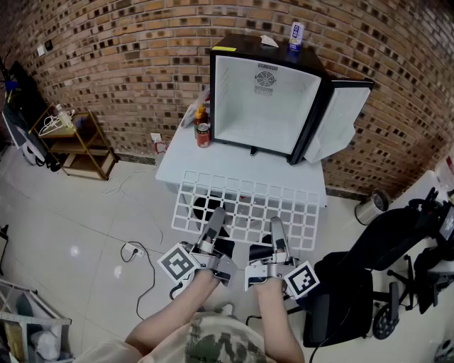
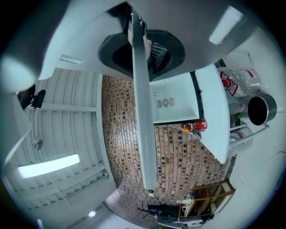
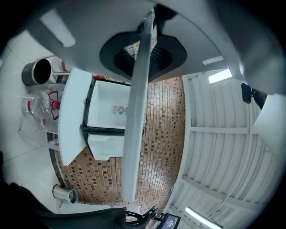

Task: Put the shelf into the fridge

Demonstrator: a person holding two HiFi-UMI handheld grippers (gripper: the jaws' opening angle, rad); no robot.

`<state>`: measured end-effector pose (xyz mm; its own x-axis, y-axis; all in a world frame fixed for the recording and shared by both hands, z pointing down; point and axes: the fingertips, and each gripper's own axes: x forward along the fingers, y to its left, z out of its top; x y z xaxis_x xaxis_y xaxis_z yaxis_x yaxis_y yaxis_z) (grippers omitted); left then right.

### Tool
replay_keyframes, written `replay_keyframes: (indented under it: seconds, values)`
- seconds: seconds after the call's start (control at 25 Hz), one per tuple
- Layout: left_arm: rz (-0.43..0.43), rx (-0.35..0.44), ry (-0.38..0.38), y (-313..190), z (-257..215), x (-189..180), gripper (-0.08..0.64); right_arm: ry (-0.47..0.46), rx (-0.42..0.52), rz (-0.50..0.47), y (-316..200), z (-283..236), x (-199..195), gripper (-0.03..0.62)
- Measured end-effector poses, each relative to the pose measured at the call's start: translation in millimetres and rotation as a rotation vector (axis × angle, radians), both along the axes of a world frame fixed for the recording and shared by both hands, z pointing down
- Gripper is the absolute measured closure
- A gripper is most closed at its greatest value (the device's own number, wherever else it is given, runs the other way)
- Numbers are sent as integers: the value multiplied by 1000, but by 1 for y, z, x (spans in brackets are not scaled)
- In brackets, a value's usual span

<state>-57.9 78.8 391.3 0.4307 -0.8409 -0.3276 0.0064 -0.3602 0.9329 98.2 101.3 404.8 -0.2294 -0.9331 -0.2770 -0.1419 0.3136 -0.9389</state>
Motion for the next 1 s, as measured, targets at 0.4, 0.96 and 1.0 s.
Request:
replay_keyframes:
  seconds: [0.4,0.96,1.0]
  values:
    - [-12,14,-10,-6,-3,20,548,1,4,-16,-6,-3,20,558]
    - [-3,4,10,-69,4,31,549,13,1,-27,-68,2,30,558]
    - [-2,7,11,-76,4,32,549,15,2,-27,-74,3,31,558]
